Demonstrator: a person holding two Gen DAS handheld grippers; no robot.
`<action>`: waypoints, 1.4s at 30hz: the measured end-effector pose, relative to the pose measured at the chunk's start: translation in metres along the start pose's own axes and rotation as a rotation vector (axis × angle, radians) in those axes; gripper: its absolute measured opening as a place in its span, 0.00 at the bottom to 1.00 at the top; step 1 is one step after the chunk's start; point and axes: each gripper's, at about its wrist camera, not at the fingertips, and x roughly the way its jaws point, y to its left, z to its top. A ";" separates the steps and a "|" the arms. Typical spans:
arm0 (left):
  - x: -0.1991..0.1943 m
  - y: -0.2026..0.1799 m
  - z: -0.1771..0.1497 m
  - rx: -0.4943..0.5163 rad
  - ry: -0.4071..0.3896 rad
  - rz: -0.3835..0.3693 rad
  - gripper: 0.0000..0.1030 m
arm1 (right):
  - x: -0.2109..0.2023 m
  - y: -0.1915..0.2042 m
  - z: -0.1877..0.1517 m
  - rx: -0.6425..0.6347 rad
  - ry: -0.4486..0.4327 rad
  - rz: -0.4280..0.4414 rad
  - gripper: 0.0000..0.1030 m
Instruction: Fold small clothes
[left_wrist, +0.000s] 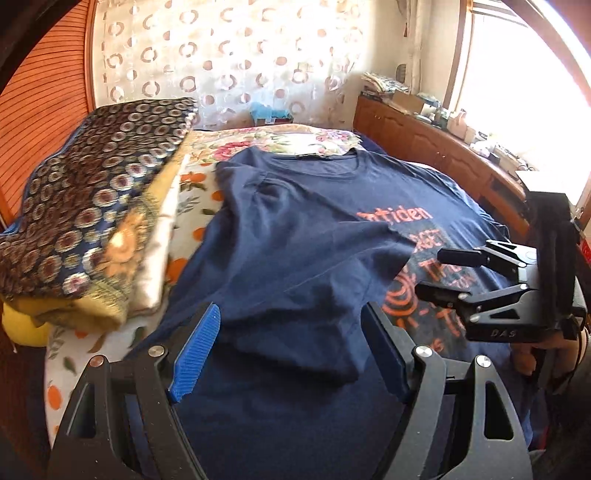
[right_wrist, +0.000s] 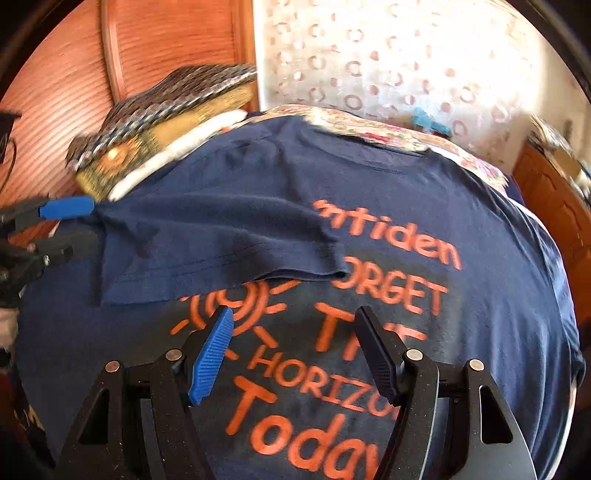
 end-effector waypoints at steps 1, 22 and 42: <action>0.003 -0.003 0.001 0.003 0.005 -0.005 0.77 | -0.004 -0.006 -0.001 0.020 -0.011 -0.001 0.68; 0.048 -0.041 -0.004 0.125 0.115 0.062 0.79 | -0.121 -0.236 -0.072 0.335 -0.031 -0.277 0.68; 0.048 -0.039 -0.004 0.120 0.115 0.060 0.79 | -0.105 -0.269 -0.084 0.381 -0.068 -0.214 0.04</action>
